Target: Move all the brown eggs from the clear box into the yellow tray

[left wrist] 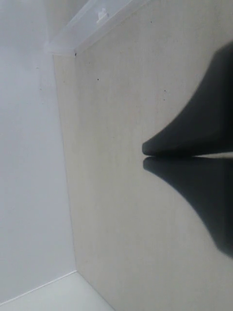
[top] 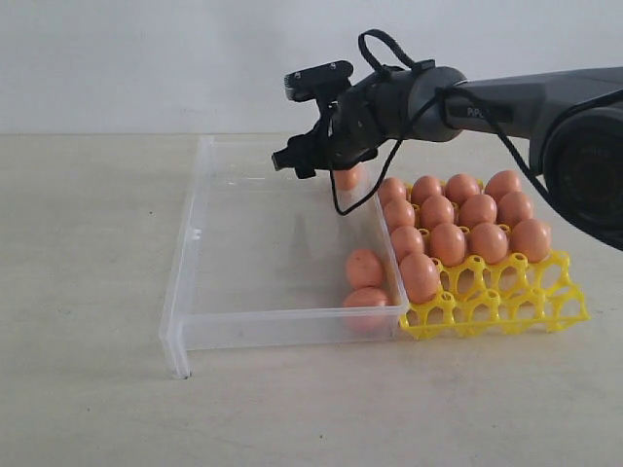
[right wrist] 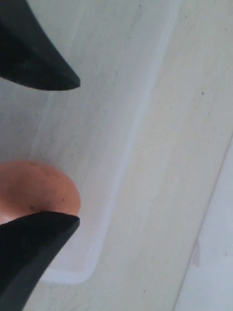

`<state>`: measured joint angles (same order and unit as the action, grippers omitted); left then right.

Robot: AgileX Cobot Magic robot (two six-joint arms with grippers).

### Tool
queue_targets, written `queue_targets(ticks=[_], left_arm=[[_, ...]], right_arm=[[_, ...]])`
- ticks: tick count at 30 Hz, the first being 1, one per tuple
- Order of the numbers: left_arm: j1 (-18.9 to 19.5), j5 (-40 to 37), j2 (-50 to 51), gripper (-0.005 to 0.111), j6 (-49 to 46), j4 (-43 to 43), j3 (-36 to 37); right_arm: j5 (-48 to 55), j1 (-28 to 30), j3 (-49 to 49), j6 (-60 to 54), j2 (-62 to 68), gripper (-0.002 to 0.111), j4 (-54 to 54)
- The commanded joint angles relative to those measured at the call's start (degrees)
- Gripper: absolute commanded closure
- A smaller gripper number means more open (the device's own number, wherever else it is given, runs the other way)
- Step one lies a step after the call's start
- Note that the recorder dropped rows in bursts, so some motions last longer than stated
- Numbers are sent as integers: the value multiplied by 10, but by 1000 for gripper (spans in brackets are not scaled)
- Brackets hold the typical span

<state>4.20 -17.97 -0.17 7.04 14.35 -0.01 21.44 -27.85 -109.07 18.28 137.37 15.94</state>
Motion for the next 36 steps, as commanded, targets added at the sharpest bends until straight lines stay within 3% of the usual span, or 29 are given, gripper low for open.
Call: queue_targets(ticks=[1, 14, 19, 24, 26, 27, 36], left_arm=[[-2, 2, 2, 111, 2, 1, 0], [-2, 2, 2, 111, 2, 1, 0], [-2, 2, 2, 111, 2, 1, 0], [-2, 2, 2, 111, 2, 1, 0], [-2, 2, 2, 111, 2, 1, 0], [-2, 2, 2, 111, 2, 1, 0], [-2, 2, 2, 111, 2, 1, 0]], right_arm=[[12, 20, -2, 29, 5, 41, 3], [67, 22, -2, 13, 5, 43, 3], [76, 22, -2, 10, 5, 66, 4], [84, 22, -2, 6, 5, 68, 4], [84, 20, -2, 6, 4, 86, 3], [90, 20, -2, 6, 0, 106, -7], [188, 6, -2, -121, -41, 108, -108]])
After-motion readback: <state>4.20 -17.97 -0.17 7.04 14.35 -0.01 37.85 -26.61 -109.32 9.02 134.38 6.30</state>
